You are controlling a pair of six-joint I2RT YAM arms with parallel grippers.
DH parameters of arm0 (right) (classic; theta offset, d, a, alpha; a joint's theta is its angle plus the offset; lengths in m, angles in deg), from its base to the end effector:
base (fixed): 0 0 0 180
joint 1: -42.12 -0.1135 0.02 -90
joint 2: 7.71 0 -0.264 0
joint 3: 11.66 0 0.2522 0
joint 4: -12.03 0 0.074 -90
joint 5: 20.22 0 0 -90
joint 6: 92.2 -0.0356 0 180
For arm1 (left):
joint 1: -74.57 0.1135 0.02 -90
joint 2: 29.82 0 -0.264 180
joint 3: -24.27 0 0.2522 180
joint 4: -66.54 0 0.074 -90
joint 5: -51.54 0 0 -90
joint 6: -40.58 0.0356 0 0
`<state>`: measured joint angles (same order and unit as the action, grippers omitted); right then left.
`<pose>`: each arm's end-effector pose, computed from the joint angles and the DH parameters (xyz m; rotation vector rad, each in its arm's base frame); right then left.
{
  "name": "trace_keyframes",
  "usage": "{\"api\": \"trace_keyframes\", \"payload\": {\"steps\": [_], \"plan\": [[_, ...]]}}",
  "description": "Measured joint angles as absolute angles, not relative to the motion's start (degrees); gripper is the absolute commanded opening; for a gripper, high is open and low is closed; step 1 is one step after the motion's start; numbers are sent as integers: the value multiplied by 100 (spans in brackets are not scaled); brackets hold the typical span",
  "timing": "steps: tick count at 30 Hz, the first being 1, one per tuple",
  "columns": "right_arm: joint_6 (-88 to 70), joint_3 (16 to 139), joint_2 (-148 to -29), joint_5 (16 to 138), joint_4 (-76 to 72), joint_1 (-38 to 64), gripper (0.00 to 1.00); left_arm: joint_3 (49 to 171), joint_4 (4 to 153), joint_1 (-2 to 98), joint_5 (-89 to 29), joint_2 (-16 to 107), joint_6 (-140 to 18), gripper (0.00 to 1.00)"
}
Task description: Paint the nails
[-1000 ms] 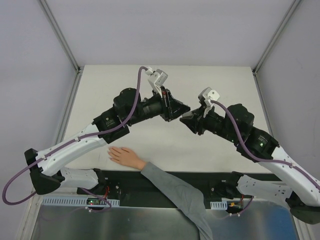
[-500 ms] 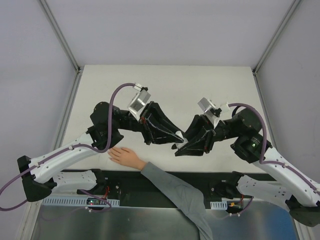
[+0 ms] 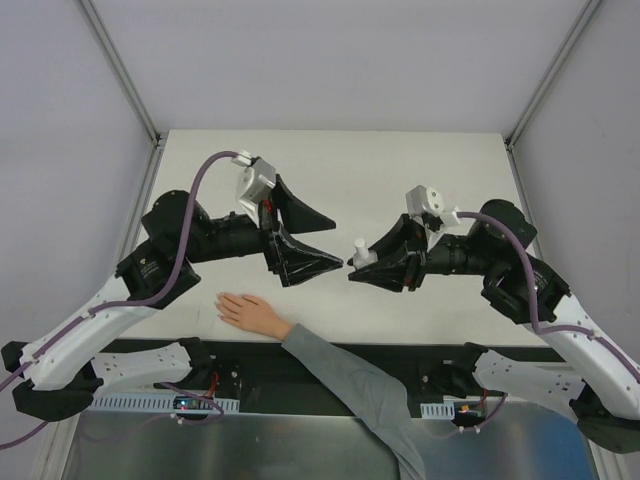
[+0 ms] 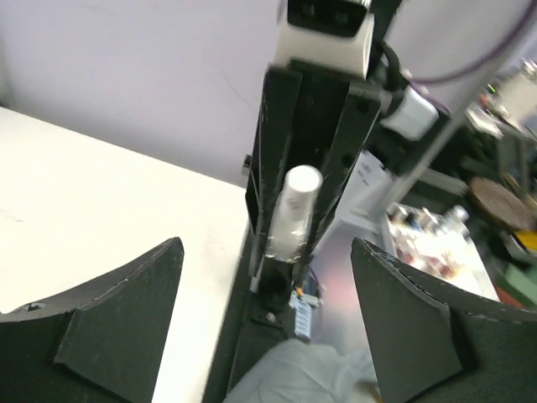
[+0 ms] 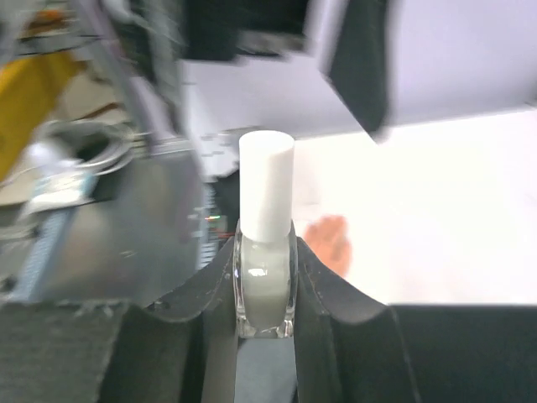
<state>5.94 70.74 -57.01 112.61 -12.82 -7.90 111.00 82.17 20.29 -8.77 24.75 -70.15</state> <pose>0.0831 0.1368 0.4657 -1.2603 0.9340 1.1134 0.0914 -0.1573 0.4927 0.8709 1.1844 -1.4215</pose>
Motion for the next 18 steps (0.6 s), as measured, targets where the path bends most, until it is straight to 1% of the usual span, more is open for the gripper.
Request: {"api": "trace_keyframes", "payload": {"steps": [1, 5, 9, 10, 14, 18], "plan": [[677, 7102, -5705, 10909, -1409, -792, 0, 11159, 8322, 2029, -1096, 2425, -6993, 90], [887, 7120, -5786, 9339, -1704, -836, 0, 11399, 8547, 2027, -1998, 2385, -6973, 89], [1013, 7120, -5913, 8131, -1824, -903, 0, 11692, 8577, 2007, -2669, 2809, -6973, 84], [1050, 7120, -5946, 7923, -1844, -914, 0, 11769, 8582, 1981, -2820, 2964, -6973, 82], [1160, 7120, -6044, 7337, -1905, -958, 0, 11919, 8595, 1878, -3251, 3640, -6951, 73], [1221, 7120, -6048, 7075, -1956, -986, 0, 11924, 8617, 1789, -3448, 4038, -6925, 66]]}}
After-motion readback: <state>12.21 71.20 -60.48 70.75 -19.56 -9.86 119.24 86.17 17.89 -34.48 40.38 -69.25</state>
